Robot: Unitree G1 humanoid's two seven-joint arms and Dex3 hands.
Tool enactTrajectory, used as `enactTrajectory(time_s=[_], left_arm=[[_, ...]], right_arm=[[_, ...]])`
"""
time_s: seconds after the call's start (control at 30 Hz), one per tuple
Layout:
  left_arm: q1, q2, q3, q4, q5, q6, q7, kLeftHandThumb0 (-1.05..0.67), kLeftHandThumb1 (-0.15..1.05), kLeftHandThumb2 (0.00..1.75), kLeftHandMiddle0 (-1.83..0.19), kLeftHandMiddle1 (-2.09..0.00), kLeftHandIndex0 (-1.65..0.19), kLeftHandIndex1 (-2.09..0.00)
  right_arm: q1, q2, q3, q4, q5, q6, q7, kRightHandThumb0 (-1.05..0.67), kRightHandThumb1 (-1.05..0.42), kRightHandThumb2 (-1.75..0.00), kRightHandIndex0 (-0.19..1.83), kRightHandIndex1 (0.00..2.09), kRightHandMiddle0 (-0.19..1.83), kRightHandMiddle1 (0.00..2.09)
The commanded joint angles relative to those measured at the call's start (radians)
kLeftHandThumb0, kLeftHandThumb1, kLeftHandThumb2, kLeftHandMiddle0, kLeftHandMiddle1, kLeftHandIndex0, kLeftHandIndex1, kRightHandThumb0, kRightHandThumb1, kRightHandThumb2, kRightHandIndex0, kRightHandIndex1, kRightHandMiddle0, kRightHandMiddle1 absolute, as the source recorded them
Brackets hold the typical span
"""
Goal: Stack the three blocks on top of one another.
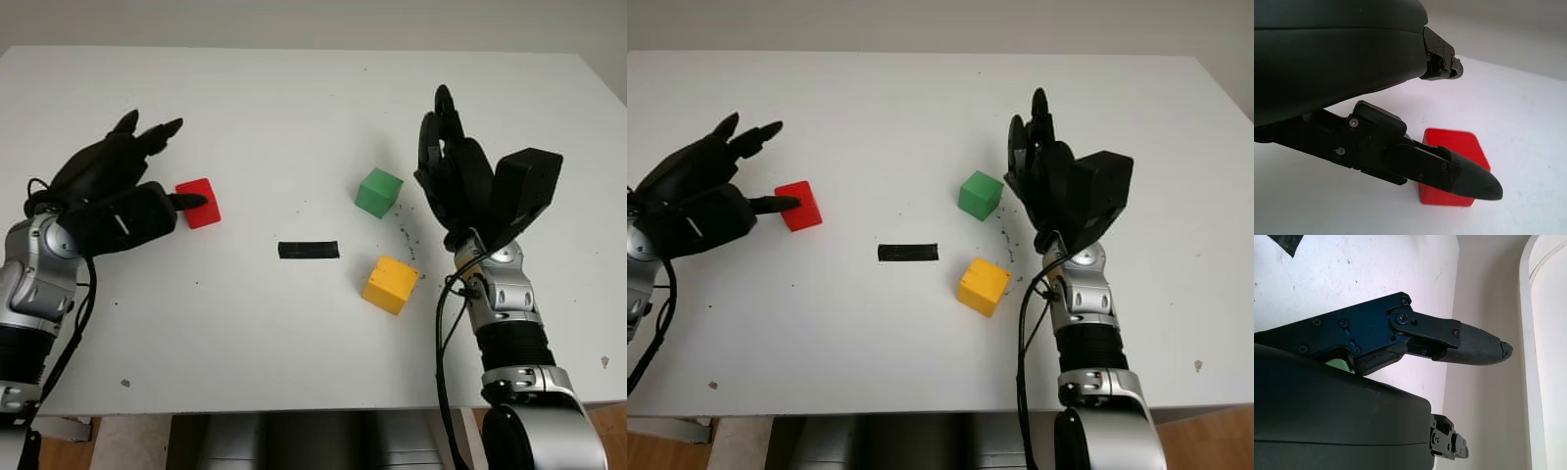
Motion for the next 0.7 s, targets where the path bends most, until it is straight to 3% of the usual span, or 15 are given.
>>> enactTrajectory(time_s=[0.0, 0.27, 0.67], left_arm=[[-0.006, -0.004, -0.009, 0.008, -0.004, -0.003, -0.007, -0.96, 0.98, 0.05, 0.19, 0.0, -0.23, -0.09], [0.005, 0.012, -0.018, 0.035, -0.037, -0.046, -0.056, -0.99, 0.95, 0.05, 0.19, 0.0, -0.25, -0.07], [0.012, -0.001, -0.044, 0.05, 0.034, -0.041, 0.002, -0.95, 0.95, 0.05, 0.19, 0.0, -0.25, -0.06]], right_arm=[[-0.008, -0.012, -0.005, -0.018, 0.002, -0.016, 0.0, -0.78, -1.05, -0.68, -0.19, 0.0, -0.19, 0.0], [-0.006, -0.01, -0.003, -0.018, 0.0, -0.015, -0.003, -0.78, -1.05, -0.68, -0.19, 0.0, -0.19, 0.0], [-0.005, -0.012, 0.002, -0.007, -0.003, -0.02, 0.012, -0.78, -1.05, -0.66, -0.19, 0.0, -0.19, 0.0]])
